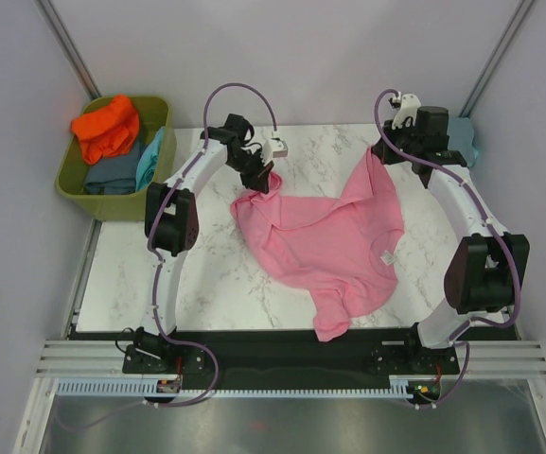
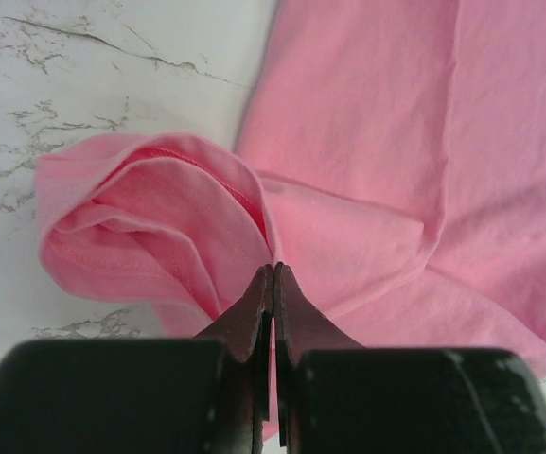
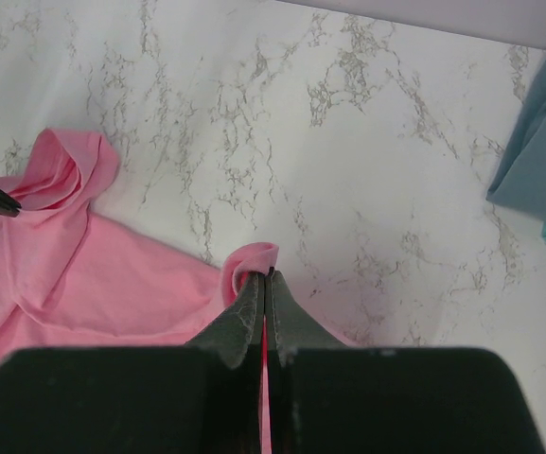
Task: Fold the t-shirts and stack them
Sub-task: Flatten the tshirt out
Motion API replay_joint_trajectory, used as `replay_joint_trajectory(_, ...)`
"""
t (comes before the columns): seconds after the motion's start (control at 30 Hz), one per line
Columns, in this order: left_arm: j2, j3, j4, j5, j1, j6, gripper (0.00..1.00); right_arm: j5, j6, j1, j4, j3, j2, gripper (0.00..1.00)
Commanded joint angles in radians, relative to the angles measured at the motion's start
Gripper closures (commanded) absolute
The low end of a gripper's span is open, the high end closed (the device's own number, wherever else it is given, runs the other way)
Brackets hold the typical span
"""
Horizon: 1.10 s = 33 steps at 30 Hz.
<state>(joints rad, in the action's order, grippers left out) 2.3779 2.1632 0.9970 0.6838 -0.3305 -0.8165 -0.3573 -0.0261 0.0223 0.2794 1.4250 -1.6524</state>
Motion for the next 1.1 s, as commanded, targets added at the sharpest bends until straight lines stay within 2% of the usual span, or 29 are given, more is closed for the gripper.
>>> replay_joint_trajectory(0.0,-0.005,0.049,0.003,0.02,0.004,-0.007,0.98,0.012,0.005,-0.004,-0.045,0.022,-0.003,1.0)
replay_joint_trajectory(0.2,-0.087,0.135,0.032,0.029,0.034,0.06,0.98,0.112,-0.006,-0.016,-0.029,0.089,0.019,1.0)
replay_joint_trajectory(0.37,-0.264,0.135,0.031,-0.03,0.048,0.04,0.98,0.198,0.023,-0.09,-0.016,0.195,0.039,1.0)
replay_joint_trajectory(0.6,-0.422,0.126,0.078,-0.158,0.062,0.004,0.98,0.178,0.066,-0.197,0.07,0.418,0.046,1.0)
replay_joint_trajectory(0.77,-0.491,0.142,0.078,-0.23,0.07,0.027,0.98,0.193,0.06,-0.229,0.078,0.44,0.108,1.0)
replay_joint_trajectory(1.07,-0.651,0.165,0.08,-0.317,0.073,0.054,0.98,0.29,0.075,-0.257,0.06,0.388,0.365,1.0)
